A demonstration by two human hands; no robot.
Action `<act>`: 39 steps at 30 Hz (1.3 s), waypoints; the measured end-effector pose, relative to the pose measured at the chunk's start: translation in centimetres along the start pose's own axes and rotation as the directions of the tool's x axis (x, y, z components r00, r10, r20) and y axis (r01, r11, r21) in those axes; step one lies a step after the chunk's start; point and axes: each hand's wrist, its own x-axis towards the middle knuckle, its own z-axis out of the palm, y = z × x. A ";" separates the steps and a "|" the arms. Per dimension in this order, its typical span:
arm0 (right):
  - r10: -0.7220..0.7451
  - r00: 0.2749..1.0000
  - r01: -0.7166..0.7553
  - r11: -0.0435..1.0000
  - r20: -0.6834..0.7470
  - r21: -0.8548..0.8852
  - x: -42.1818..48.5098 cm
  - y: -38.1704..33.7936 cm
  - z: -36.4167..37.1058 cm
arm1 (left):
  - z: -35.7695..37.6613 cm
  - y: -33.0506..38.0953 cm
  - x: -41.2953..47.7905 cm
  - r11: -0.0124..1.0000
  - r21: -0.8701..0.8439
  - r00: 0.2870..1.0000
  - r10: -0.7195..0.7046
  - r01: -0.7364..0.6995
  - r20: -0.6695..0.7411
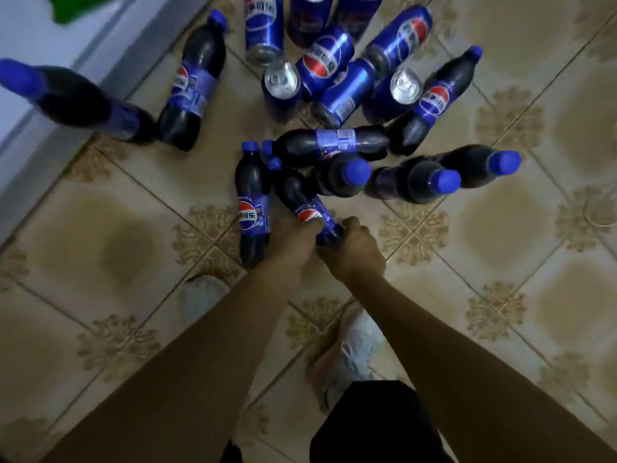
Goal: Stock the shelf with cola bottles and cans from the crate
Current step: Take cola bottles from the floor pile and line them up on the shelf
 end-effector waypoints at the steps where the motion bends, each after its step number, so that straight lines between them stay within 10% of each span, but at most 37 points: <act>1: -0.010 1.000 0.010 1.000 -0.030 0.000 1.2 0.3 1.3 | 0.6 -0.5 1.4 1.000 -0.019 1.000 0.011 -0.011 -0.013; 16: -0.134 0.977 0.151 0.984 -0.167 0.095 2.2 1.2 4.4 | 2.1 -2.9 5.1 0.990 -0.126 0.997 -0.073 0.070 -0.017; 33: -0.223 0.975 0.209 0.891 -0.012 0.403 -36.1 -12.4 -16.6 | -15.0 10.4 -33.8 0.959 -0.282 0.994 0.001 -0.032 -0.108; 39: -0.361 0.931 0.362 0.900 -0.050 0.243 -46.2 -18.2 -24.2 | -21.9 14.9 -46.4 0.865 -0.449 0.974 0.197 -0.224 -0.107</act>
